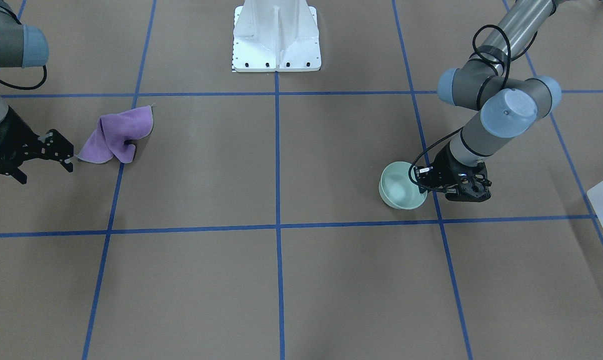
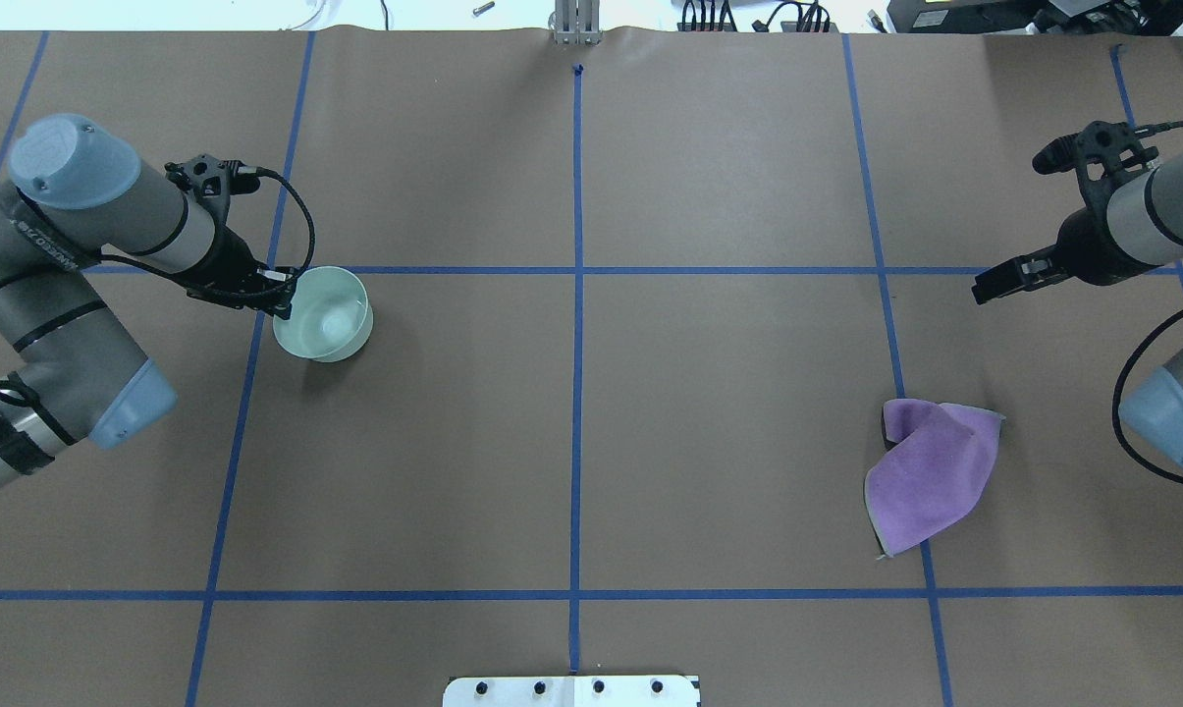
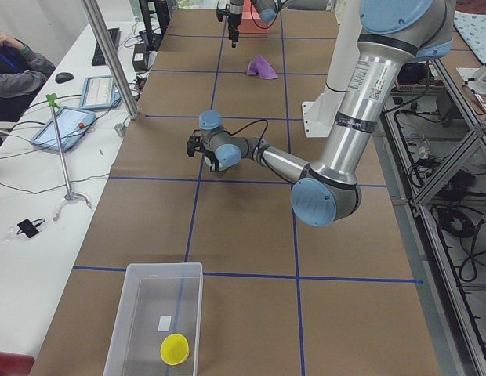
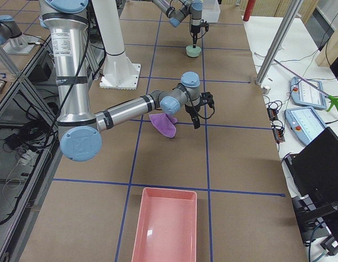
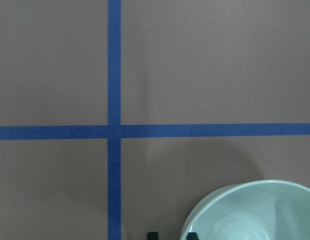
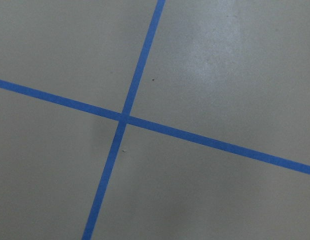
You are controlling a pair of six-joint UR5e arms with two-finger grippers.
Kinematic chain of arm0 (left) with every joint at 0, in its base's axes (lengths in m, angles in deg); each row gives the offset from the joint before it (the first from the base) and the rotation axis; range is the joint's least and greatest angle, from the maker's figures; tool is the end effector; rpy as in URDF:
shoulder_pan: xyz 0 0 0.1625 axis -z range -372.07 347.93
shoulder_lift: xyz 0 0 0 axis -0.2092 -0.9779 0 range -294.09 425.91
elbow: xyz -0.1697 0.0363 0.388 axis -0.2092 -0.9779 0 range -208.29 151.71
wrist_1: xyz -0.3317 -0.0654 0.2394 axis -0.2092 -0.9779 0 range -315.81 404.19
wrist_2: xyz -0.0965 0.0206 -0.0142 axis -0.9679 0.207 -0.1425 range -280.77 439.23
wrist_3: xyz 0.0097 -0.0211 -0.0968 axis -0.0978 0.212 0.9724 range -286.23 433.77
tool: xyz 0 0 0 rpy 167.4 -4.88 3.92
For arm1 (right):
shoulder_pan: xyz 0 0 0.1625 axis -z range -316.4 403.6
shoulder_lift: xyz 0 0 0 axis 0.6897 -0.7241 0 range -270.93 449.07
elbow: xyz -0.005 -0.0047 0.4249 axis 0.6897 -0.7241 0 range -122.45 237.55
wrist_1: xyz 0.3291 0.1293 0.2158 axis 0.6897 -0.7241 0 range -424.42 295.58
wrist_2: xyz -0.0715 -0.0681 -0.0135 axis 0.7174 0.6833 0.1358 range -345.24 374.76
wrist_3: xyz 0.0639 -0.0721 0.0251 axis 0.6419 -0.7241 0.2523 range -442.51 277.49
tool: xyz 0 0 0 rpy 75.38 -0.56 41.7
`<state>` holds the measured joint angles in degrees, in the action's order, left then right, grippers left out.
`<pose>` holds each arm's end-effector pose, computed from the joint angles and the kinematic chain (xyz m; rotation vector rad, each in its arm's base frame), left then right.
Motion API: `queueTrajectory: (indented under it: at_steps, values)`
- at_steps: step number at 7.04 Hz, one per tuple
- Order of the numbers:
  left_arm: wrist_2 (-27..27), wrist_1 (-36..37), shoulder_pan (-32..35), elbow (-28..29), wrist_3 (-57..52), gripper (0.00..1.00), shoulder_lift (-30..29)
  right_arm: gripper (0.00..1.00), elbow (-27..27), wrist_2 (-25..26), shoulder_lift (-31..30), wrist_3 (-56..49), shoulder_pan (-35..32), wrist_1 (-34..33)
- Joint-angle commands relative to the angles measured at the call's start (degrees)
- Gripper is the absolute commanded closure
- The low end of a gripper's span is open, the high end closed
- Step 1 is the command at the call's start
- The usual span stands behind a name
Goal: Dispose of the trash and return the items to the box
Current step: 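Reach the left gripper to the pale green bowl and grasp its rim, then carry the green bowl with the left gripper into the clear bin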
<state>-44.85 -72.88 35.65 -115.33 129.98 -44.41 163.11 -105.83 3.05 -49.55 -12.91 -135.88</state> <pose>0.3804 -0.5338 0.4332 0.0633 0.9358 0.0054 -0.2237 -0.4880 0.4612 0.2610 -0.7853 -0.1860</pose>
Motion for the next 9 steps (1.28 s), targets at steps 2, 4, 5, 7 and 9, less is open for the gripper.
queueTrajectory:
  at_steps: [2, 4, 5, 7, 9]
  values:
    - [-2.29, 0.26, 1.22, -3.73, -0.31, 1.00, 0.62, 0.00, 0.00, 0.00, 0.06, 0.00, 0.00, 0.00]
    - [-10.97, 0.44, 13.74, -3.23, -5.36, 1.00, 3.16, 0.00, 0.00, 0.00, 0.06, 0.00, 0.00, 0.00]
    - [-13.09, 0.62, 19.80, -0.70, -16.28, 1.00, 6.14, 0.00, 0.00, 0.09, 0.06, 0.00, 0.00, 0.00]
    - [-15.22, 6.21, 32.03, 11.04, -42.18, 1.00, 5.38, 0.00, 0.00, 0.09, 0.06, 0.00, 0.09, 0.00]
    - [-14.96, 9.40, 40.40, 27.88, -59.91, 1.00, -2.06, 0.00, -0.09, 0.26, 0.06, 0.00, 0.18, 0.00]
